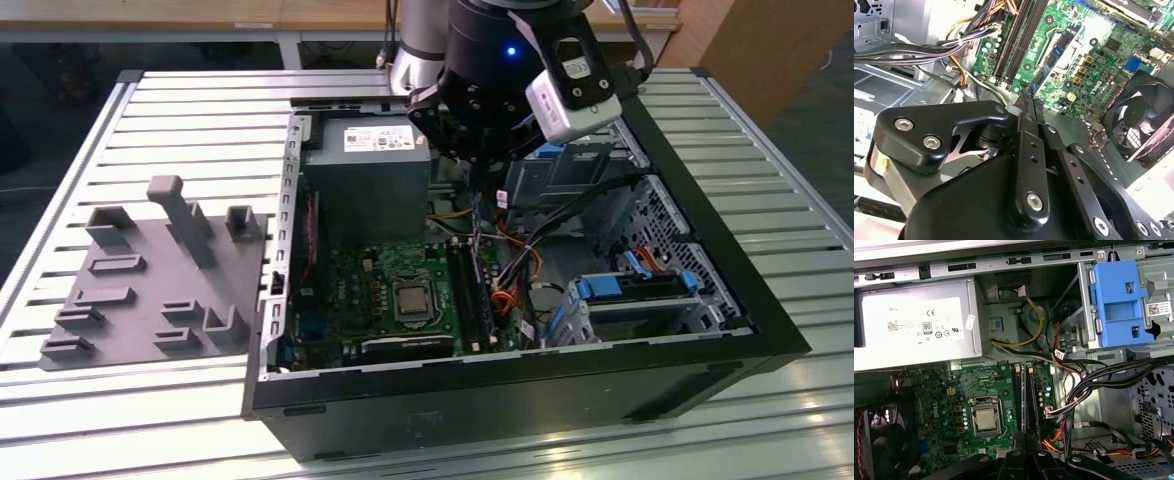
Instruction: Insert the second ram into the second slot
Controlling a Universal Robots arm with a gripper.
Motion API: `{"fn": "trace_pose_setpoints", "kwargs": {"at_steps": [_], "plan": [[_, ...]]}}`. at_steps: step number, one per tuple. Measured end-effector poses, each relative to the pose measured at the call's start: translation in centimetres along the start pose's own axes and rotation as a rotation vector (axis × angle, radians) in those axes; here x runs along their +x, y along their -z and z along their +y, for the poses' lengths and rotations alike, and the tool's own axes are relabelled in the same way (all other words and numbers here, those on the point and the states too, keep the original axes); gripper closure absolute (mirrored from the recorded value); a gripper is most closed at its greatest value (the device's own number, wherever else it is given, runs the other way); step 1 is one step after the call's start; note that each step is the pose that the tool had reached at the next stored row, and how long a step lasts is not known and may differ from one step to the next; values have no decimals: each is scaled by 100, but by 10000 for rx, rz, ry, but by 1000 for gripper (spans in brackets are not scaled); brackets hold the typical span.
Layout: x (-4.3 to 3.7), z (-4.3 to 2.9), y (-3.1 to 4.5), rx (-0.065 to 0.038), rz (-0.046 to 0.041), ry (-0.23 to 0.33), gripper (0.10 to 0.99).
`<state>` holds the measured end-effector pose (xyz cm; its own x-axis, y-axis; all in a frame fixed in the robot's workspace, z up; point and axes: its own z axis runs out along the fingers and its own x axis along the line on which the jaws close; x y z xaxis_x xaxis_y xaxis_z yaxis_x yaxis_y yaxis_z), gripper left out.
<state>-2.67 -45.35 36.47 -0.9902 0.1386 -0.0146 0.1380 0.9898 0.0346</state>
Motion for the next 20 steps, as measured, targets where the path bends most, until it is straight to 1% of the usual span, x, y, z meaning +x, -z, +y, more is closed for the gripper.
{"fn": "trace_pose_setpoints", "kwargs": {"at_steps": [20], "plan": [[0,-4,-41,-1,0,11,969]]}}
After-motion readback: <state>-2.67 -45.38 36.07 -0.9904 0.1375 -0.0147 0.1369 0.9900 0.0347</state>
